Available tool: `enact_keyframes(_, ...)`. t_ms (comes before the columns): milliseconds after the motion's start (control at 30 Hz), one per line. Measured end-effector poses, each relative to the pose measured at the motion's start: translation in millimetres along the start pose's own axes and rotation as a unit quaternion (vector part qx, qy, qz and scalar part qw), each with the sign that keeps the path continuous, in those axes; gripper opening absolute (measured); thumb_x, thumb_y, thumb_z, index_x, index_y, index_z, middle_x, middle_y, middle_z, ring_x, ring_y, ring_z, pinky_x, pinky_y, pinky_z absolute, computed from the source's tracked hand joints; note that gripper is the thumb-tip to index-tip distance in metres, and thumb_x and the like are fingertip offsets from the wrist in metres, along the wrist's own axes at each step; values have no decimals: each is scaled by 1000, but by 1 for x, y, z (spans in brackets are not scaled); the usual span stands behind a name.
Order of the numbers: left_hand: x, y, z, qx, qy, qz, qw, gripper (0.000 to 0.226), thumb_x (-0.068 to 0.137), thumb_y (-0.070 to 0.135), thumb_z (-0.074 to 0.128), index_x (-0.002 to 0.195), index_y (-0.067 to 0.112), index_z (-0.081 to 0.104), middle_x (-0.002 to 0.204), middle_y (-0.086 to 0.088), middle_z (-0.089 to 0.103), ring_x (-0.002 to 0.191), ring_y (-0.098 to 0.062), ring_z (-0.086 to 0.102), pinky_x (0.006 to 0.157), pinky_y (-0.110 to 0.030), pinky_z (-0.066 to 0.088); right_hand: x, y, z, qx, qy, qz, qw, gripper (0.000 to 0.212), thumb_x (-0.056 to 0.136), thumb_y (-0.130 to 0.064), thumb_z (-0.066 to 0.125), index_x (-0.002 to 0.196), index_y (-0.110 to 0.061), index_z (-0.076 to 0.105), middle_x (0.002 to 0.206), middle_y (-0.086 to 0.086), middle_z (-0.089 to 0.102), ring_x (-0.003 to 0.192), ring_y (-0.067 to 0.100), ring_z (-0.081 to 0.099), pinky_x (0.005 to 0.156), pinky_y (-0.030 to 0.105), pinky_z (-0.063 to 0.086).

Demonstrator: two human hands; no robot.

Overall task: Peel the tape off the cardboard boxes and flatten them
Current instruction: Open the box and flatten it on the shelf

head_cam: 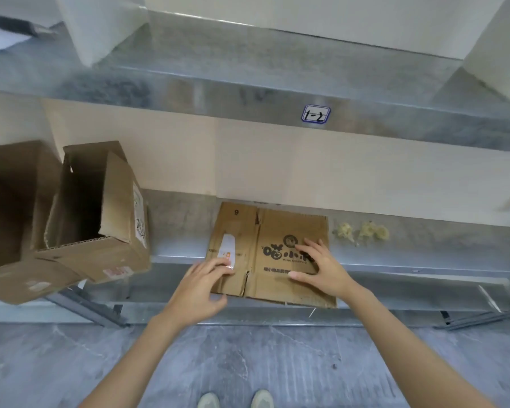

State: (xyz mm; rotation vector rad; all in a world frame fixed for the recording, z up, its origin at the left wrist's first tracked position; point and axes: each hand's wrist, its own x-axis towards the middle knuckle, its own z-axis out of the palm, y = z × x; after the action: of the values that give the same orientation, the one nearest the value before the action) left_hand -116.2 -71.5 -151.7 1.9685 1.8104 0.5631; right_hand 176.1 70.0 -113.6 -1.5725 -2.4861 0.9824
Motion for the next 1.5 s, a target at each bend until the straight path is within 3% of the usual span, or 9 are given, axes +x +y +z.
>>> enact_keyframes(233,36,17,-6,0,60,-58,997,63,84,58,38,139,29,51,145,14,43,135,-9,36,113,-41,33,21,2,21,-50,-11,-29,998,82,79,-48,74,149,-36,32,163,-5,9,151,25,-2,119,57,6)
enact_keyframes(400,68,21,8,40,24,-122,991,71,93,66,39,153,30,31,164,6,17,151,-18,11,123,-46,9,40,-5,16,-5,-40,-17,999,69,85,-26,69,144,-40,37,163,-8,8,151,21,-6,118,59,-4)
enact_keyframes(533,82,29,24,64,26,-163,984,68,96,62,39,154,30,26,165,3,11,153,-19,0,122,-43,-4,47,-6,25,-10,44,23,999,50,93,-53,51,141,-41,42,163,-7,8,150,19,-10,115,60,-8)
enact_keyframes(667,86,33,29,96,33,-172,980,63,97,58,39,152,29,27,165,3,12,153,-19,0,123,-49,-2,53,3,37,-119,75,-12,990,74,84,-79,18,149,-46,25,164,-8,-4,149,20,-17,116,62,-8)
enact_keyframes(900,83,20,40,166,32,-160,972,72,93,68,16,154,32,23,166,8,4,152,-15,-7,121,-53,-6,59,13,44,-165,79,-24,983,71,87,-76,10,152,-47,11,164,-6,-4,150,22,-11,119,55,2)
enact_keyframes(1033,86,19,40,161,29,-171,972,71,92,70,18,154,34,21,166,10,1,152,-12,-10,121,-51,-7,61,16,45,-173,89,-31,980,73,86,-77,4,152,-46,8,164,-4,-4,150,23,-10,118,56,4)
enact_keyframes(1233,86,19,39,159,28,-172,972,72,92,70,17,154,34,22,166,10,3,152,-12,-8,121,-52,-5,62,15,41,-107,85,-39,990,78,82,-78,11,151,-42,20,164,-4,-1,150,20,-10,119,56,3)
enact_keyframes(1400,86,21,33,143,11,-171,975,80,85,76,11,154,36,20,165,11,0,151,-11,-10,121,-50,-9,50,21,41,-36,208,24,977,58,96,-56,40,147,-30,37,158,16,23,150,33,9,120,51,12)
enact_keyframes(1500,84,17,28,93,33,-156,983,86,79,81,23,151,35,30,165,10,9,152,-13,-8,123,-48,-3,41,27,44,-29,213,58,975,53,98,-51,41,144,-26,44,153,15,35,147,33,18,118,48,17)
